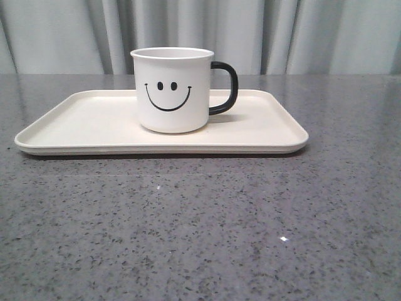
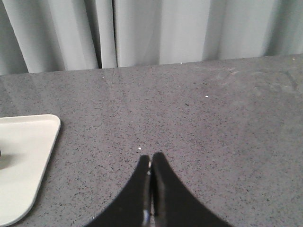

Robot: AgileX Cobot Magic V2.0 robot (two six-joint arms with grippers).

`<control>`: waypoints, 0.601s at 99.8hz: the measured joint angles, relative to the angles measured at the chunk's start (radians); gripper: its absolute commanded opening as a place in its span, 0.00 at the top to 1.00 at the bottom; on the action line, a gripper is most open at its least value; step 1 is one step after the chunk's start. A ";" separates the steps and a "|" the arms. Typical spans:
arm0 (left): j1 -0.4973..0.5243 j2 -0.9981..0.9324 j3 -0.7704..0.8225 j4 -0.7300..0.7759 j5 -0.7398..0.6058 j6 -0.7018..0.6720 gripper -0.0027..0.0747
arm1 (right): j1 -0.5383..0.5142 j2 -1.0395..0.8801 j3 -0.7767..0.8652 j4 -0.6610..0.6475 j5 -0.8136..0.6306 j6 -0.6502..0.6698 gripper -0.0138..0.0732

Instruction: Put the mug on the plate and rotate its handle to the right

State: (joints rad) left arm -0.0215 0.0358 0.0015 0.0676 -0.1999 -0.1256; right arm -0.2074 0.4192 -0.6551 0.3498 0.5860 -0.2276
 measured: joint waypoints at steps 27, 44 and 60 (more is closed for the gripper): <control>0.004 -0.040 0.000 0.000 0.155 0.000 0.99 | 0.000 0.000 0.000 0.000 0.000 0.000 0.91; 0.004 -0.040 0.000 0.011 0.189 0.000 0.99 | 0.000 0.000 0.000 0.000 0.000 0.000 0.91; 0.004 -0.040 0.000 0.015 0.193 0.000 0.99 | 0.000 0.000 0.000 0.000 0.000 0.000 0.91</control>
State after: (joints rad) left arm -0.0177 -0.0039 0.0015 0.0823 -0.0068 -0.1256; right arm -0.2074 0.4192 -0.6551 0.3498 0.5860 -0.2276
